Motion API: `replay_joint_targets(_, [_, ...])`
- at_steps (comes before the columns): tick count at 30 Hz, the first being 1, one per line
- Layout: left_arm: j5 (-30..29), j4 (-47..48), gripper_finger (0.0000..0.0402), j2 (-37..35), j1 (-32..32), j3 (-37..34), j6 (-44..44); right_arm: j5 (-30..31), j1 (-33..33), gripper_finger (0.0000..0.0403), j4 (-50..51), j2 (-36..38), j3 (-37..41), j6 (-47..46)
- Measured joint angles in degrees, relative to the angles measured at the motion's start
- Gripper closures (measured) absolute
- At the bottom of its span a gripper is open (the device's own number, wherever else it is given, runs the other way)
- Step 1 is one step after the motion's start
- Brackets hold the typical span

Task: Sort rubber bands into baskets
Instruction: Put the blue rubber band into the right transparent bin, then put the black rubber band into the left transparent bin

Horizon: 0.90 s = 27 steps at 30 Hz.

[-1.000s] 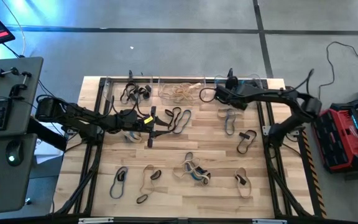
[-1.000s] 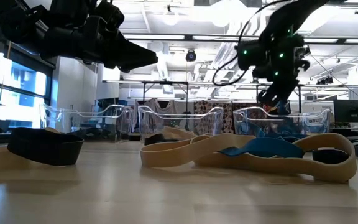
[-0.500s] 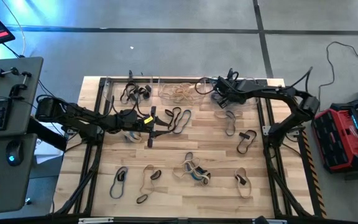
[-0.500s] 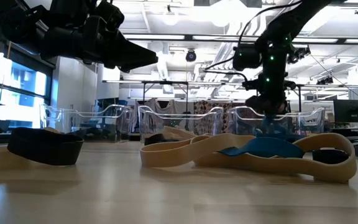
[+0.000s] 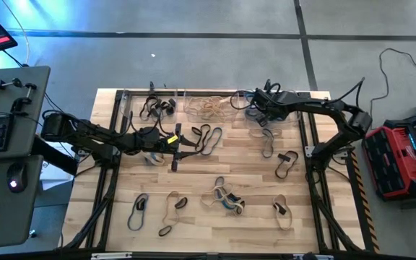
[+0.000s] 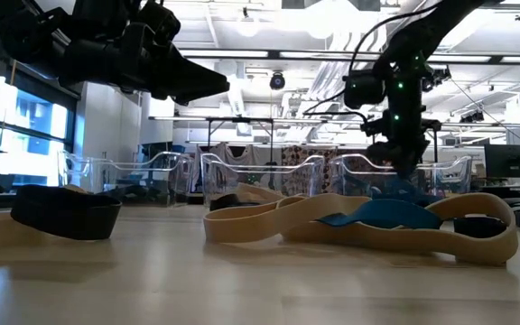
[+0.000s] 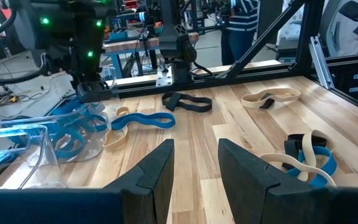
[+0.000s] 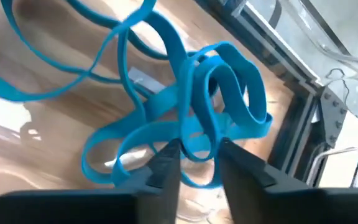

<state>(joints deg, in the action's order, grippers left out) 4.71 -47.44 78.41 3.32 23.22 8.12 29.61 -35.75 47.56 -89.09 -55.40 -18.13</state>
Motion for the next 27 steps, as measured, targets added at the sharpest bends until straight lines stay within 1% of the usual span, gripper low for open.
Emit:
replay_joint_targets(3, [0.0, 0.0, 0.0286, 0.0, 0.0, 0.0, 0.0, 0.2, -0.2, 0.0271, 1.0, 1.2, 0.0, 0.0])
replay_joint_targets(6, [0.0, 0.0, 0.0286, 0.0, 0.0, 0.0, 0.0, 0.2, -1.3, 0.0267, 1.5, 3.3, 0.0, 0.1])
replay_joint_targets(8, [0.0, 0.0, 0.0286, 0.0, 0.0, 0.0, 0.0, 0.0, -2.5, 0.0284, 1.5, 4.8, 0.0, 0.4])
replay_joint_targets(9, [0.0, 0.0, 0.0286, 0.0, 0.0, 0.0, 0.0, -0.7, -3.4, 0.0299, 1.5, 5.5, 0.0, 0.5])
replay_joint_targets(12, [0.0, 0.0, 0.0286, 0.0, 0.0, 0.0, -0.4, -3.0, -6.6, 0.0371, 1.6, 6.6, 0.0, 1.1])
replay_joint_targets(13, [0.0, 0.0, 0.0286, 0.0, 0.0, 0.0, -0.4, -3.2, -7.6, 0.0386, 1.5, 6.7, 0.0, 1.4])
replay_joint_targets(14, [0.0, 0.0, 0.0286, 0.0, 0.0, 0.0, -0.4, -3.3, -8.6, 0.0391, 1.4, 6.6, 0.0, 1.6])
replay_joint_targets(17, [0.0, 0.0, 0.0286, 0.0, 0.0, 0.0, -0.4, -3.4, -11.3, 0.0388, 1.4, 6.4, 0.0, 1.7])
replay_joint_targets(20, [0.0, 0.0, 0.0286, 0.0, 0.0, 0.0, -0.4, -3.4, -13.9, 0.04, 1.5, 6.4, 0.0, 2.1])
replay_joint_targets(22, [0.0, 0.0, 0.0286, 0.0, 0.0, 0.0, -0.4, -3.3, -15.4, 0.0398, 1.5, 6.4, 0.0, 2.3])
replay_joint_targets(27, [0.0, 0.0, 0.0286, 0.0, 0.0, 0.0, -0.4, -3.1, -17.0, 0.0401, 1.2, 6.3, 0.0, 2.6])
